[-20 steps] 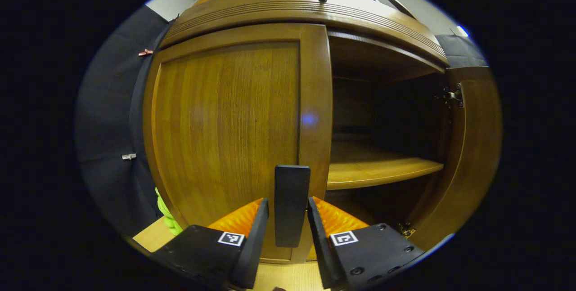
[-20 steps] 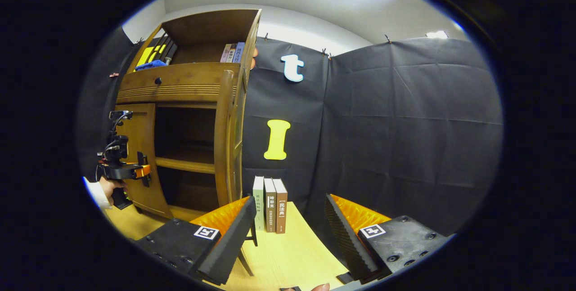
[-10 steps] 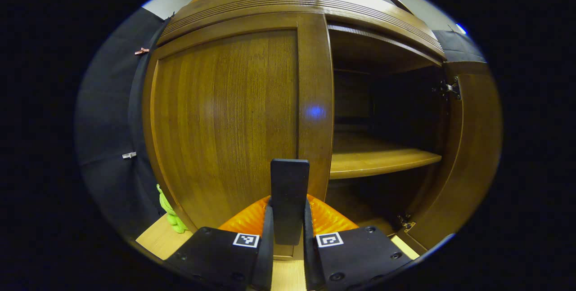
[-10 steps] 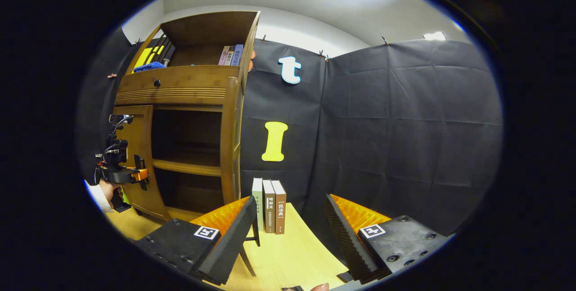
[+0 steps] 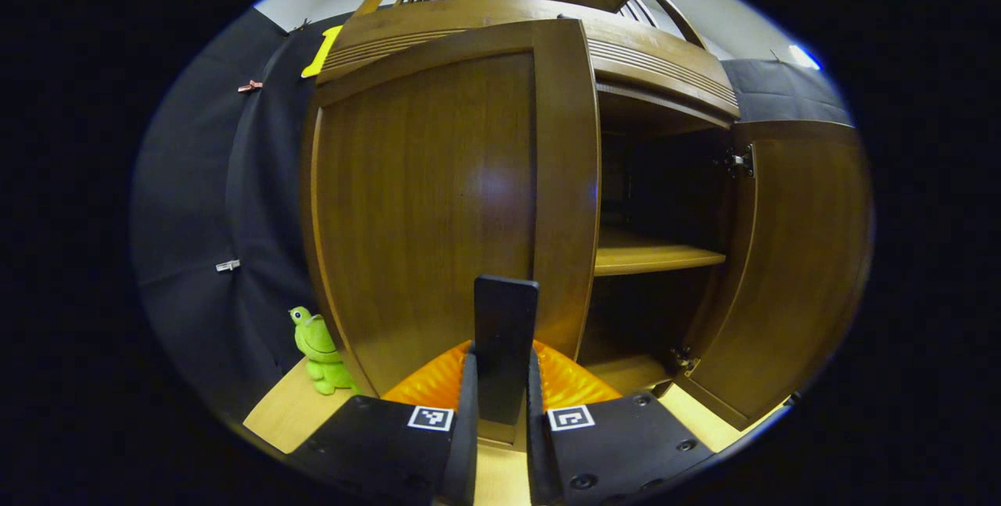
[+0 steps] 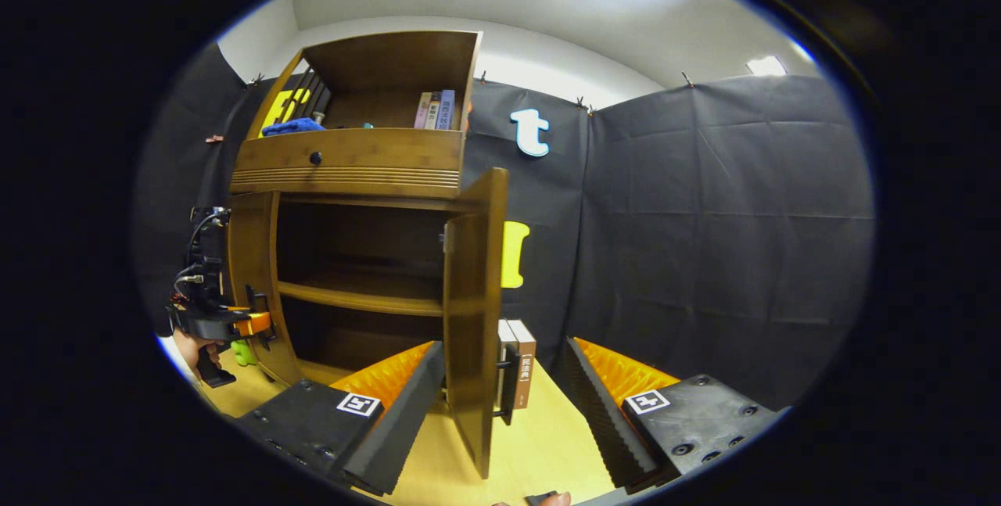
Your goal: Open the right door of the double-door shoe cabinet with the right hand, and open the left door with the left hand.
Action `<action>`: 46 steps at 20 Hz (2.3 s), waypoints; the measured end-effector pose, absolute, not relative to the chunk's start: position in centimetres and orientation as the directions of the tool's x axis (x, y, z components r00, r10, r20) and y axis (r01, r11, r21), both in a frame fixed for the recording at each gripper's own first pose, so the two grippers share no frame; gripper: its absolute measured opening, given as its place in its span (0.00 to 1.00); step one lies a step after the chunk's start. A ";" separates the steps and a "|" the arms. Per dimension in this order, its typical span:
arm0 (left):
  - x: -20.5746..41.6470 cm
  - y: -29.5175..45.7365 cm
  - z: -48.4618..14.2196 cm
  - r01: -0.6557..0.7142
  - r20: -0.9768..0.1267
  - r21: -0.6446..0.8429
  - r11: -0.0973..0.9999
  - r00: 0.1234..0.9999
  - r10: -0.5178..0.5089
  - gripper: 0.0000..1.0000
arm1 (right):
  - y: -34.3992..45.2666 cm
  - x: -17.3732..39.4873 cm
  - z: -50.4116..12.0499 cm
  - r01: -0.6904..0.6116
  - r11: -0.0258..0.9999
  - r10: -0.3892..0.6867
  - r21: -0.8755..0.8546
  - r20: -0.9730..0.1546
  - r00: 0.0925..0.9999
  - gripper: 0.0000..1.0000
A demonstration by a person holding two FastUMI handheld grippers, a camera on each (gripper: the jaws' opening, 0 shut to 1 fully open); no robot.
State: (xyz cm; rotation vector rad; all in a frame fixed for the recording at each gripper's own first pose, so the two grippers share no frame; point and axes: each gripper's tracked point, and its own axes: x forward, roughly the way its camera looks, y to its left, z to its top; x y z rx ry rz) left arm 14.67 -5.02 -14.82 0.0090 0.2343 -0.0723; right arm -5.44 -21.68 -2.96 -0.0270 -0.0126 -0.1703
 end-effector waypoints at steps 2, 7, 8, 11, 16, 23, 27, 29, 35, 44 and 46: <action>13.2 -4.0 -14.7 0.075 -0.229 0.005 0.997 0.971 -0.072 0.30 | -20.0 -5.7 -3.0 0.148 0.988 -0.148 -0.030 0.016 0.989 0.98; 9.8 -1.3 -14.5 0.079 -0.219 0.003 0.997 0.973 -0.077 0.28 | -16.3 -6.6 -3.3 0.103 0.994 -0.103 -0.038 0.007 0.995 0.98; 9.3 -0.5 -14.5 0.077 -0.218 0.005 0.997 0.973 -0.074 0.29 | -15.5 -6.6 -3.3 0.094 0.995 -0.094 -0.038 0.008 0.996 0.98; 7.5 1.7 -14.5 0.055 -0.216 0.004 0.998 0.975 -0.053 0.26 | -13.3 -6.9 -3.5 0.065 0.997 -0.065 -0.029 0.002 0.998 0.98; 5.2 5.6 -14.4 0.011 -0.216 -0.011 1.000 0.976 -0.013 0.23 | -10.0 -7.2 -3.9 0.019 0.999 -0.019 -0.034 -0.002 1.000 0.98; 3.2 10.7 -14.1 -0.024 -0.209 -0.015 1.000 0.978 0.020 0.12 | -6.9 -7.4 -3.9 -0.019 1.000 0.019 -0.023 0.001 1.000 0.99; 2.6 12.5 -14.1 -0.007 -0.202 -0.020 1.000 0.979 0.003 0.11 | -6.2 -7.3 -3.9 -0.018 1.000 0.018 -0.012 -0.004 1.000 0.98; 2.3 13.5 -14.1 -0.011 -0.196 -0.030 1.000 0.981 0.005 0.11 | -6.0 -7.4 -3.7 -0.014 1.000 0.014 -0.007 -0.004 1.000 0.98; 1.6 16.0 -13.4 -0.021 -0.181 -0.062 0.998 0.983 0.009 0.11 | -5.3 -7.0 -3.5 -0.019 1.000 0.019 0.001 -0.011 1.000 0.96; -0.6 15.6 -12.6 -0.043 -0.181 -0.051 0.998 0.983 0.033 0.11 | -6.8 -6.6 -4.0 -0.012 1.000 0.013 0.011 -0.020 1.000 0.98; -1.6 15.3 -12.4 -0.052 -0.173 -0.041 0.998 0.984 0.044 0.12 | -7.1 -6.3 -4.0 -0.019 1.000 0.019 0.014 -0.026 0.999 0.98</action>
